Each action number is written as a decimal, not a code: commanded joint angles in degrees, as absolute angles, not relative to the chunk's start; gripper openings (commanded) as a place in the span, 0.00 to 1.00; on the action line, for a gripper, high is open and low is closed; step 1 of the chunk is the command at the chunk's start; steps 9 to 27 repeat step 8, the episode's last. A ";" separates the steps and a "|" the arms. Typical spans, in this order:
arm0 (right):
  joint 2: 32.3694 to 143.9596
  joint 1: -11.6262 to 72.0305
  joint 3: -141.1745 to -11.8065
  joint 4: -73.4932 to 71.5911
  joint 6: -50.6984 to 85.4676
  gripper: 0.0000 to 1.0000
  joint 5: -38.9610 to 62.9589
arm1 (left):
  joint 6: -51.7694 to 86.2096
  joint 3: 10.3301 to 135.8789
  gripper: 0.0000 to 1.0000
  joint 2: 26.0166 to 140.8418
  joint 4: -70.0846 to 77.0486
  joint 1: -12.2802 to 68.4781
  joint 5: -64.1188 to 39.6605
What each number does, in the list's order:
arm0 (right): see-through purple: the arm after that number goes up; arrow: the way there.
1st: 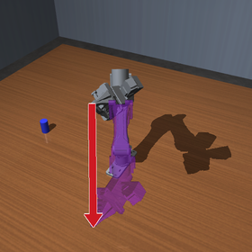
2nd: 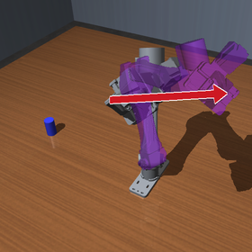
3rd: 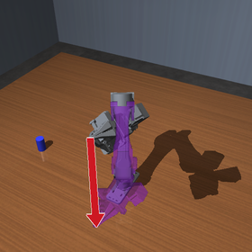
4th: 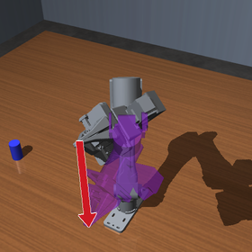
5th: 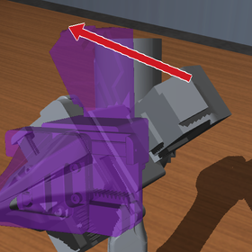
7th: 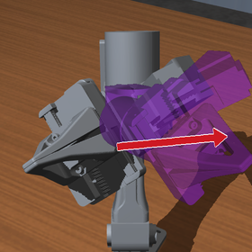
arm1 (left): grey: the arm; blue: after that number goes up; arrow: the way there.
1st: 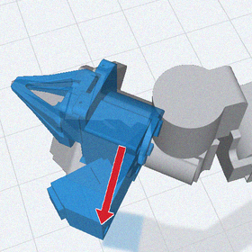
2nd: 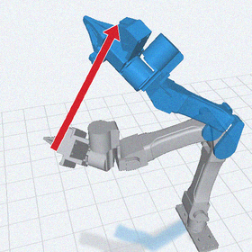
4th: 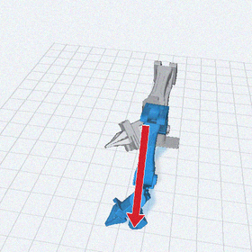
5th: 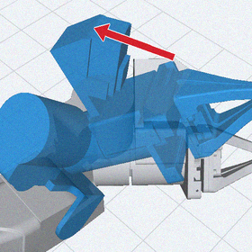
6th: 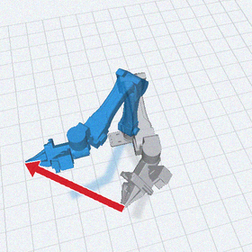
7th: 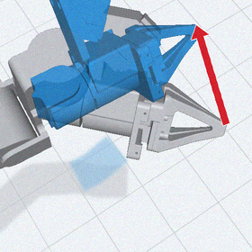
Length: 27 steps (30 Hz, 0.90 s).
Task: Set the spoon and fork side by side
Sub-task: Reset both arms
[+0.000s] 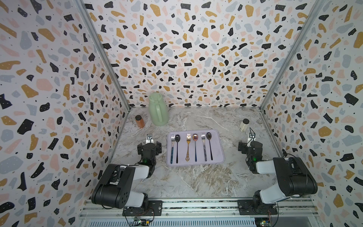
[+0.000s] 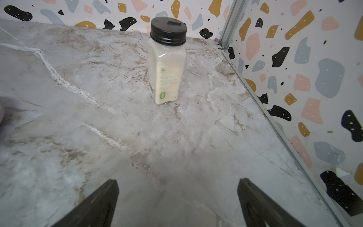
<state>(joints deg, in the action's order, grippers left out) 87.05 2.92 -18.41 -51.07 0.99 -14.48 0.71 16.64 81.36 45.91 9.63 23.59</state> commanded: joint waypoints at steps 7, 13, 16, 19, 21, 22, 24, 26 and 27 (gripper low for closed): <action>86.64 3.08 -19.42 -52.12 0.42 1.00 -14.04 | 0.95 17.70 1.00 80.87 47.99 9.40 23.18; 86.66 3.10 -19.42 -52.12 0.44 1.00 -14.03 | 1.08 17.71 1.00 80.64 47.60 9.40 23.45; 86.66 3.10 -19.42 -52.12 0.44 1.00 -14.03 | 1.08 17.71 1.00 80.64 47.60 9.40 23.45; 86.66 3.10 -19.42 -52.12 0.44 1.00 -14.03 | 1.08 17.71 1.00 80.64 47.60 9.40 23.45; 86.66 3.10 -19.42 -52.12 0.44 1.00 -14.03 | 1.08 17.71 1.00 80.64 47.60 9.40 23.45; 86.66 3.10 -19.42 -52.12 0.44 1.00 -14.03 | 1.08 17.71 1.00 80.64 47.60 9.40 23.45; 86.66 3.10 -19.42 -52.12 0.44 1.00 -14.03 | 1.08 17.71 1.00 80.64 47.60 9.40 23.45; 86.66 3.10 -19.42 -52.12 0.44 1.00 -14.03 | 1.08 17.71 1.00 80.64 47.60 9.40 23.45; 86.66 3.10 -19.42 -52.12 0.44 1.00 -14.03 | 1.08 17.71 1.00 80.64 47.60 9.40 23.45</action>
